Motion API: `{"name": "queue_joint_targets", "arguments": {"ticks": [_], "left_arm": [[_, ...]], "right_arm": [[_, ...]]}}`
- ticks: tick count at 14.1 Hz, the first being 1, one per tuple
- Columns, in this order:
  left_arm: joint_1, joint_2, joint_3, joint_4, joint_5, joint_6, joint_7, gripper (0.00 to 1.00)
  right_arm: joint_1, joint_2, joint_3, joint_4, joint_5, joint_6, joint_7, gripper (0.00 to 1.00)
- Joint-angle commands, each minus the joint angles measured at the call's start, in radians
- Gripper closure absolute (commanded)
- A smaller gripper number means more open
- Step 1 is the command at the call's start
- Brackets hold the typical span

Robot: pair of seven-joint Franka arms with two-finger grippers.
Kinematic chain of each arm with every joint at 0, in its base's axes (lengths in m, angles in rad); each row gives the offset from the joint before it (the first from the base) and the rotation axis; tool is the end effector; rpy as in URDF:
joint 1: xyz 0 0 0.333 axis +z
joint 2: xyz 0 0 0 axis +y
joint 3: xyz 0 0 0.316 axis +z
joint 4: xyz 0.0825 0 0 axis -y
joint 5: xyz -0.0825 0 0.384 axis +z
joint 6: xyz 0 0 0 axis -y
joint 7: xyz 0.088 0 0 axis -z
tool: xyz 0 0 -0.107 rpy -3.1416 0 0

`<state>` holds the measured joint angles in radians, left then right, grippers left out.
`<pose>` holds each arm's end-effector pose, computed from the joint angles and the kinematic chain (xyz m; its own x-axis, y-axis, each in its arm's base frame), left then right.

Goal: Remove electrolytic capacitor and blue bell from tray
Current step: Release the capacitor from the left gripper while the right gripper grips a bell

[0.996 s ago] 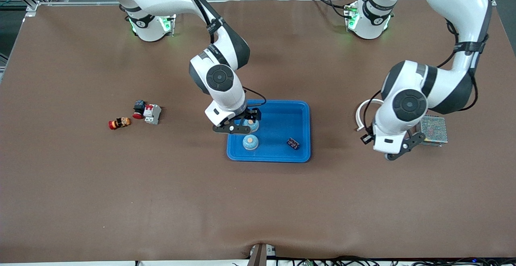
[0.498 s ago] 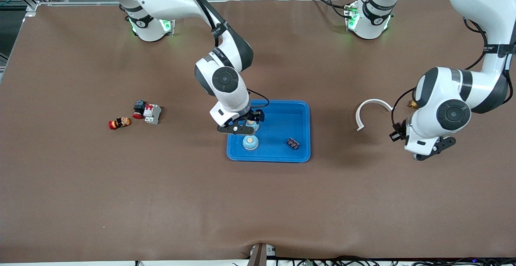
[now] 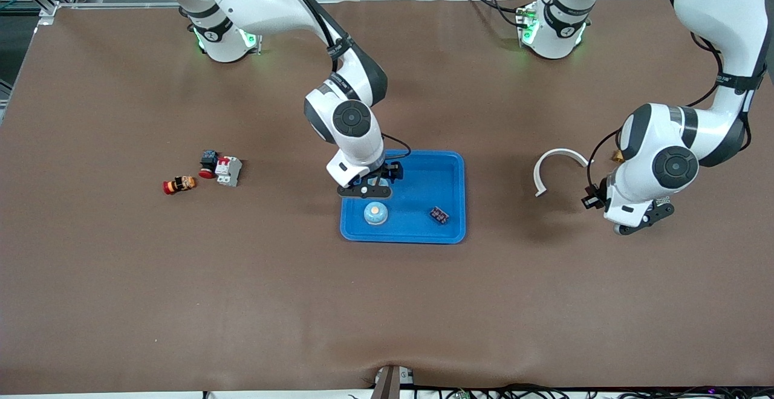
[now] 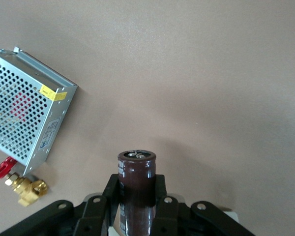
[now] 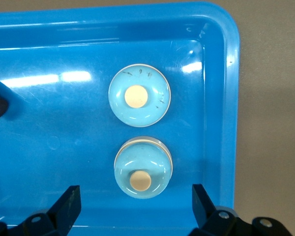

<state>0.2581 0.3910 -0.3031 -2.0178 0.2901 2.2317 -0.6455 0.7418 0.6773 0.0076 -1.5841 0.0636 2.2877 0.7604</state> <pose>0.5848 -0.0141 0.2525 0.9093 0.4094 -0.0742 0.3942 -0.9047 -0.1617 0.5132 0.4785 0.2419 0.9984 -0.0533 -0.0189 -0.0543 -0.9969 -0.0562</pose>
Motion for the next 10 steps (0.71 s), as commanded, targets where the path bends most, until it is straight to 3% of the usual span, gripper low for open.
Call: {"name": "queue_joint_targets", "arguments": {"ticks": [1, 10], "left_arm": [[0.052, -0.02, -0.005, -0.071, 0.003, 0.1, 0.056, 1.0], [0.072, 0.019, -0.002, -0.119, 0.009, 0.167, 0.061, 1.0]], "right_arm": [[0.016, 0.007, -0.011, -0.008, -0.041, 0.012, 0.022, 0.0], [0.034, 0.045, -0.012, -0.008, -0.045, 0.056, 0.022, 0.0]]}}
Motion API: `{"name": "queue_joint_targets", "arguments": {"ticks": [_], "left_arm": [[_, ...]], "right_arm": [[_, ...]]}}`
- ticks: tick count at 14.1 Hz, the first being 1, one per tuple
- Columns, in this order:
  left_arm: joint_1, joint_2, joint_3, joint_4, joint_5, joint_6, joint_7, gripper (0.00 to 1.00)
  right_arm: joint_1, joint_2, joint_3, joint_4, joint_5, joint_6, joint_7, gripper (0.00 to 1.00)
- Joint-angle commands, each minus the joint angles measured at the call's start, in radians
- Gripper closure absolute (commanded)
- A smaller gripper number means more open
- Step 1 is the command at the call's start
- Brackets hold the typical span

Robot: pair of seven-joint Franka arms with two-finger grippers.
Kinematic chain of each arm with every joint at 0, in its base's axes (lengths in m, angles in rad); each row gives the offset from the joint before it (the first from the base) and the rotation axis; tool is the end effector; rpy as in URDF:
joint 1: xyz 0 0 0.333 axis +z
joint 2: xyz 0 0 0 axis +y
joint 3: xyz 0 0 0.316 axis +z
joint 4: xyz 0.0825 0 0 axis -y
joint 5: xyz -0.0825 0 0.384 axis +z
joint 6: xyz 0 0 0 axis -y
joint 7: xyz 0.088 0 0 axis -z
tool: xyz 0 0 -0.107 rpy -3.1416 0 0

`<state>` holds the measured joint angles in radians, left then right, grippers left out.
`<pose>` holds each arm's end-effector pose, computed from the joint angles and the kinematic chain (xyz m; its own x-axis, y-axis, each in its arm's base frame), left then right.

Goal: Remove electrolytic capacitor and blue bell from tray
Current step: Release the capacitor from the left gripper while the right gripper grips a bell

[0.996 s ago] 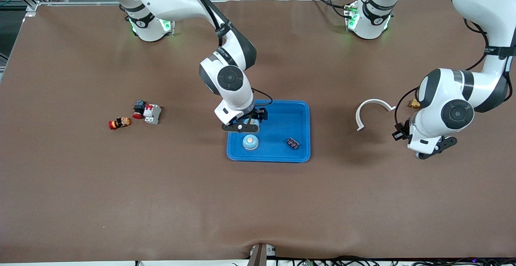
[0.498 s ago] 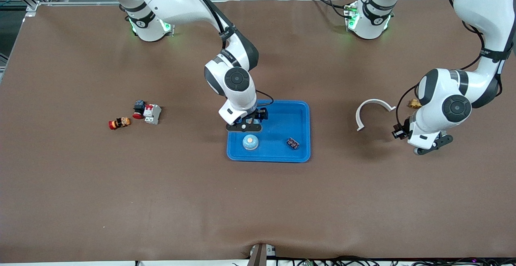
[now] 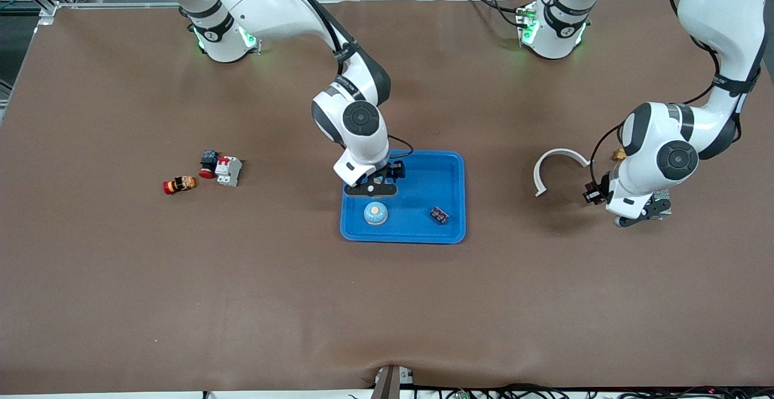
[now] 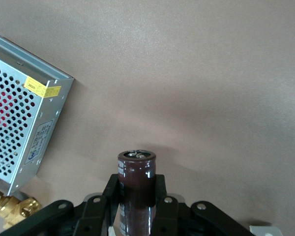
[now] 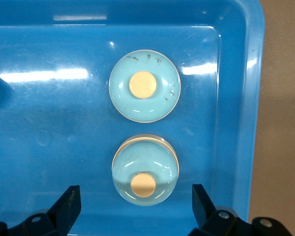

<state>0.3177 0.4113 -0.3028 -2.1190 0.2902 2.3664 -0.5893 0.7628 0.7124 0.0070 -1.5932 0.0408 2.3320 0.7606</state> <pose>0.5618 0.0108 0.2128 0.9165 0.3908 -0.0859 0.3797 -0.9172 -0.1208 0.5026 0.4872 0.2174 0.9998 -0.0202 -0.0053 -0.0204 -0.9989 -0.0431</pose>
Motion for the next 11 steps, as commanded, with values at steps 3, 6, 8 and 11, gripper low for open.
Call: {"name": "queue_joint_targets", "arguments": {"ticks": [3, 6, 8, 11], "left_arm": [[0.014, 0.001, -0.001, -0.022, 0.007, 0.036, -0.01, 1.0], [0.012, 0.001, 0.001, -0.035, 0.007, 0.037, -0.056, 1.0], [0.012, 0.007, 0.002, -0.035, 0.009, 0.048, -0.061, 1.0], [0.014, 0.026, 0.007, -0.036, 0.01, 0.068, -0.061, 1.0]], "right_arm": [[0.016, 0.024, -0.012, 0.001, -0.035, 0.029, 0.022, 0.0], [0.016, 0.028, -0.012, 0.001, -0.044, 0.035, 0.022, 0.0], [0.016, 0.033, -0.012, 0.001, -0.064, 0.035, 0.022, 0.0], [0.013, 0.036, -0.012, 0.002, -0.078, 0.043, 0.02, 0.0]]}}
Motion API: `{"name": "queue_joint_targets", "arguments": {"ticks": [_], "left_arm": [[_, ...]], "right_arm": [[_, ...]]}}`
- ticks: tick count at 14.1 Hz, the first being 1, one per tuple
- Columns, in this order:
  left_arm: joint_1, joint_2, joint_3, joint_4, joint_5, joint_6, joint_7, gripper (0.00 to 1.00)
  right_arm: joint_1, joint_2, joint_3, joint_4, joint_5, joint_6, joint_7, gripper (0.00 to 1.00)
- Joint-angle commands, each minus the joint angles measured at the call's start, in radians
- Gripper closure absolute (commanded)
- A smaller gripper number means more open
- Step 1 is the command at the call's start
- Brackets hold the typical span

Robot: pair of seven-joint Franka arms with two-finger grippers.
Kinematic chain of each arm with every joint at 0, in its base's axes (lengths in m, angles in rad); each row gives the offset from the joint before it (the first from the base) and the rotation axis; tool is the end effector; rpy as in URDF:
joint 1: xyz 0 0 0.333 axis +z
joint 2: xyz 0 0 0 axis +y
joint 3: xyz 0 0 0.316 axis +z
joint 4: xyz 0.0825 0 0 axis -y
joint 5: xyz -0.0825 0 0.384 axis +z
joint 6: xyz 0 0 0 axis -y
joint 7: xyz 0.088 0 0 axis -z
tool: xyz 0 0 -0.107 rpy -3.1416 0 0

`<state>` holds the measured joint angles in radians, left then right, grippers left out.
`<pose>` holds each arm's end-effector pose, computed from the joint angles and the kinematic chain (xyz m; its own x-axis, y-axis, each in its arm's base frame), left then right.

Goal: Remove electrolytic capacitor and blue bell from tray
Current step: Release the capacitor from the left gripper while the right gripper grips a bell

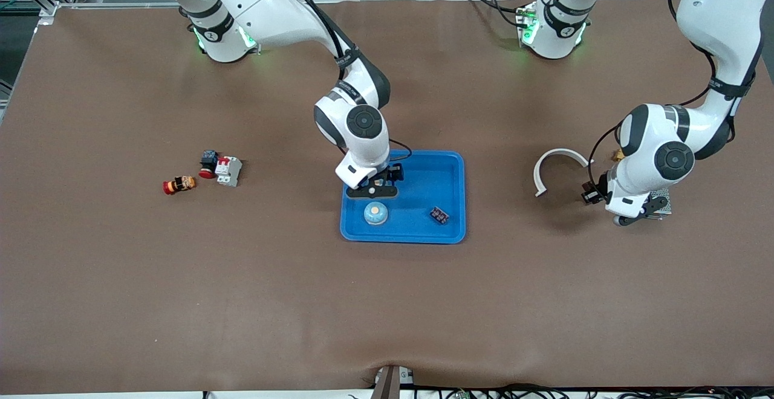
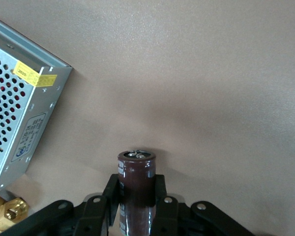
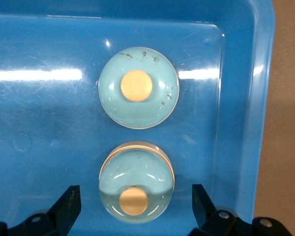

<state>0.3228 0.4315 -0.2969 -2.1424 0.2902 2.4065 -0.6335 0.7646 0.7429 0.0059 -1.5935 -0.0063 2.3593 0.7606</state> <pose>0.5547 0.0137 0.1962 0.8960 0.4350 -0.0895 0.4246 -0.8981 -0.1146 0.5020 0.4864 0.1984 0.9998 0.0126 0.0170 0.0128 -0.9998 -0.0154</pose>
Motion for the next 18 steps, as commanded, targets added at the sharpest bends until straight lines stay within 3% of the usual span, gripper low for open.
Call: {"name": "queue_joint_targets", "arguments": {"ticks": [1, 4, 5, 6, 7, 11, 15, 17, 18], "left_arm": [[0.016, 0.006, 0.001, -0.013, 0.024, 0.028, -0.017, 1.0], [0.019, 0.029, 0.001, -0.005, 0.043, 0.028, -0.017, 0.88], [0.021, 0.026, -0.001, -0.004, 0.044, 0.026, -0.017, 0.73], [0.019, 0.023, -0.001, -0.002, 0.044, 0.025, -0.015, 0.12], [0.018, 0.02, -0.004, 0.004, 0.046, 0.02, -0.015, 0.0], [0.009, -0.034, -0.022, 0.038, 0.046, -0.024, -0.014, 0.0], [0.004, -0.025, -0.116, 0.25, 0.033, -0.306, -0.009, 0.0], [-0.004, -0.02, -0.149, 0.295, 0.027, -0.334, -0.017, 0.0], [-0.017, -0.014, -0.162, 0.311, 0.024, -0.334, -0.024, 0.0]], "right_arm": [[0.013, 0.007, -0.01, 0.003, -0.032, 0.018, 0.02, 0.0], [0.013, 0.016, -0.01, 0.006, -0.032, 0.029, 0.02, 0.0], [0.013, 0.018, -0.01, 0.006, -0.032, 0.029, 0.02, 0.0], [0.013, 0.019, -0.01, 0.006, -0.032, 0.032, 0.02, 0.0], [0.013, 0.019, -0.01, 0.004, -0.032, 0.046, 0.02, 0.0], [0.013, 0.029, -0.01, 0.004, -0.032, 0.052, 0.02, 0.0], [0.012, 0.027, -0.01, 0.004, -0.032, 0.052, 0.019, 0.0], [0.005, 0.026, -0.009, 0.006, -0.031, 0.049, 0.019, 0.21], [0.004, 0.024, -0.009, 0.006, -0.03, 0.046, 0.02, 0.24]]}}
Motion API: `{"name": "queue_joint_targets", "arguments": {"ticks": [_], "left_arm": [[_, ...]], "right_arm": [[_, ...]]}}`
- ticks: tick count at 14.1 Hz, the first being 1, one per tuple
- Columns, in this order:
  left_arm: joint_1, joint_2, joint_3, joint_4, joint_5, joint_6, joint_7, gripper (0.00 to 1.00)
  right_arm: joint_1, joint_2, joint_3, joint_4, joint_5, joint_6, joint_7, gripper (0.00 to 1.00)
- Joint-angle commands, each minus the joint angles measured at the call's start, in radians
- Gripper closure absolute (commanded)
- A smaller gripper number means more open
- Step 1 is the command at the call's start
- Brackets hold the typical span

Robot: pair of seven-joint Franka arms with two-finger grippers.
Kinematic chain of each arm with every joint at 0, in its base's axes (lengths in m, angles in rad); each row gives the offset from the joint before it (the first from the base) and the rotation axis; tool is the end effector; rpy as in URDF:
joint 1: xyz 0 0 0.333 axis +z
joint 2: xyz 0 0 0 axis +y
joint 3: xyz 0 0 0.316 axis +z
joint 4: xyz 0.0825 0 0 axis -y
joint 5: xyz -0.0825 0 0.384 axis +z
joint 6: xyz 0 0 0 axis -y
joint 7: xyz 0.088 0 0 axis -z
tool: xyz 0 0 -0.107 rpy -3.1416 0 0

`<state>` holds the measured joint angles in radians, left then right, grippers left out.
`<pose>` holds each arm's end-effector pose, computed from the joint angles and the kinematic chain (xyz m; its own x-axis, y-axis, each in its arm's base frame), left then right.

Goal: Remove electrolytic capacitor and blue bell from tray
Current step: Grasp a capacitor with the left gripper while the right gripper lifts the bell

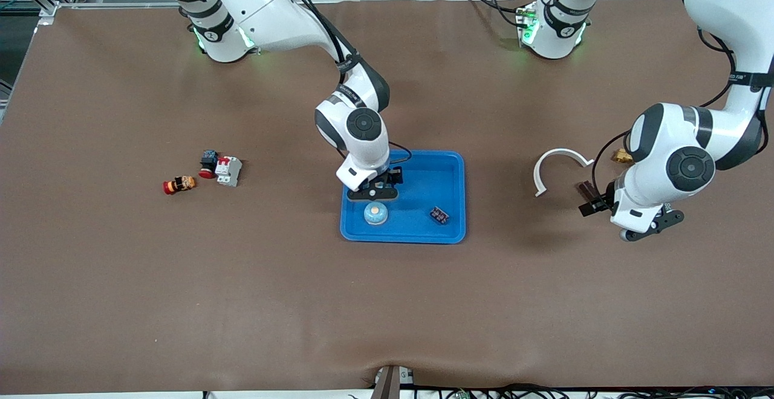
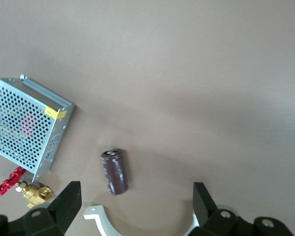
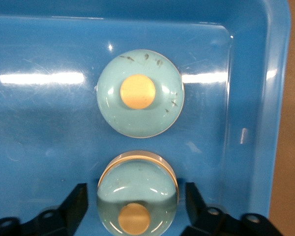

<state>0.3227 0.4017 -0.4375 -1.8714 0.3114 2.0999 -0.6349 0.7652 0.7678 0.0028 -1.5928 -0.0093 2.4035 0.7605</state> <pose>0.6155 -0.0412 0.3068 0.9312 0.3599 -0.0572 0.3494 -0.9263 -0.1409 0.5039 0.4862 0.1853 0.9993 0.0130 0.0342 0.0139 -0.9996 -0.0262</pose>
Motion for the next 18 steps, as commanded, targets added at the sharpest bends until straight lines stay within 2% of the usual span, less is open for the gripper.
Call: {"name": "queue_joint_targets", "arguments": {"ticks": [1, 5, 9, 14, 18], "left_arm": [[-0.04, 0.017, -0.024, 0.049, -0.014, -0.027, -0.06, 0.0], [-0.132, 0.048, -0.023, 0.101, -0.07, -0.046, -0.176, 0.0], [-0.203, 0.112, -0.023, 0.179, -0.1, -0.049, -0.309, 0.0], [-0.313, 0.178, -0.023, 0.253, -0.103, -0.046, -0.546, 0.0], [-0.419, 0.261, -0.02, 0.288, -0.092, 0.035, -0.757, 0.0]], "right_arm": [[0.003, -0.001, -0.006, 0.005, -0.028, 0.002, 0.019, 0.31], [-0.001, -0.004, -0.006, 0.011, -0.024, -0.009, 0.022, 0.42], [-0.004, -0.03, -0.006, 0.013, -0.014, -0.023, 0.014, 0.42], [-0.047, -0.108, -0.001, 0.037, -0.011, -0.165, -0.029, 0.42], [-0.136, -0.192, 0.0, 0.037, 0.04, -0.305, -0.223, 0.42]]}}
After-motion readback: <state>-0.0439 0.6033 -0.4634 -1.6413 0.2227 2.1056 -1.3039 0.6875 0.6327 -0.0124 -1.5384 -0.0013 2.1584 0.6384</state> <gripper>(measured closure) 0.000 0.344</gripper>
